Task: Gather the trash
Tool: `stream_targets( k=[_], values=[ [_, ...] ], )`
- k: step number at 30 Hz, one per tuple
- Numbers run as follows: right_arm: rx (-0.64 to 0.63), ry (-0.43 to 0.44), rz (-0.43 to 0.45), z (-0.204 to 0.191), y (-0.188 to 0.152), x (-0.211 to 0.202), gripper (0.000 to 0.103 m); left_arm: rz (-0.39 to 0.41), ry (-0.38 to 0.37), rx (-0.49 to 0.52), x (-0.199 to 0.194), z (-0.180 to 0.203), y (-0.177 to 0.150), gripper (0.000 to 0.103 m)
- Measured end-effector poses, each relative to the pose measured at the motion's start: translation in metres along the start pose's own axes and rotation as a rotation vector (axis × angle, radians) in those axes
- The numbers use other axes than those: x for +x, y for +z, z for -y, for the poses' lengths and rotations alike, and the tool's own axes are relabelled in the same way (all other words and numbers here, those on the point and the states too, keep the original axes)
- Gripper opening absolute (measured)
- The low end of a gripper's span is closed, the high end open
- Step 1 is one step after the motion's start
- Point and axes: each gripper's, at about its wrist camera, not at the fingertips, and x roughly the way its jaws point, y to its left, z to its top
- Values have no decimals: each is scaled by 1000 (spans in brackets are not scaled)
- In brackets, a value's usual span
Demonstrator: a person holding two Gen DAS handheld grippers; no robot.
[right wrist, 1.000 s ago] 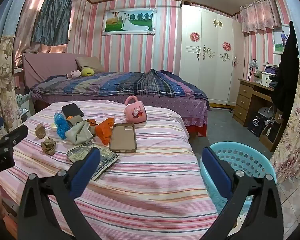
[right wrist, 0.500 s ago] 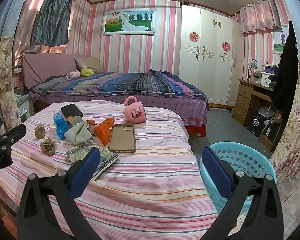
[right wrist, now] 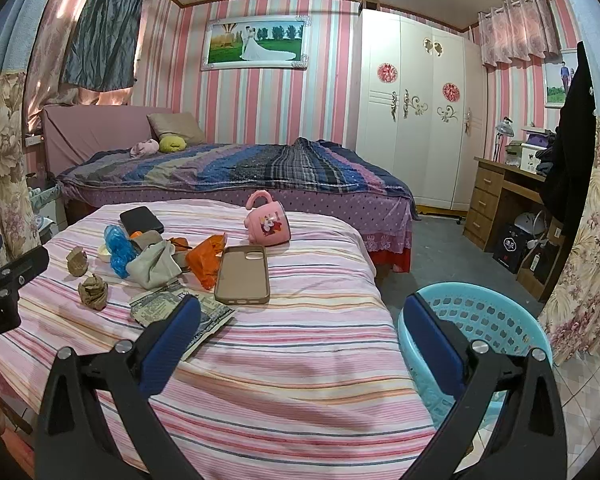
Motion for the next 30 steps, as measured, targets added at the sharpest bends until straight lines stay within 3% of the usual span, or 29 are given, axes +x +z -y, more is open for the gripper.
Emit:
stream_targets(
  k=[30],
  values=[
    [0, -3, 0, 0, -3, 3, 99, -4, -1, -1, 1, 0, 0, 98]
  ],
)
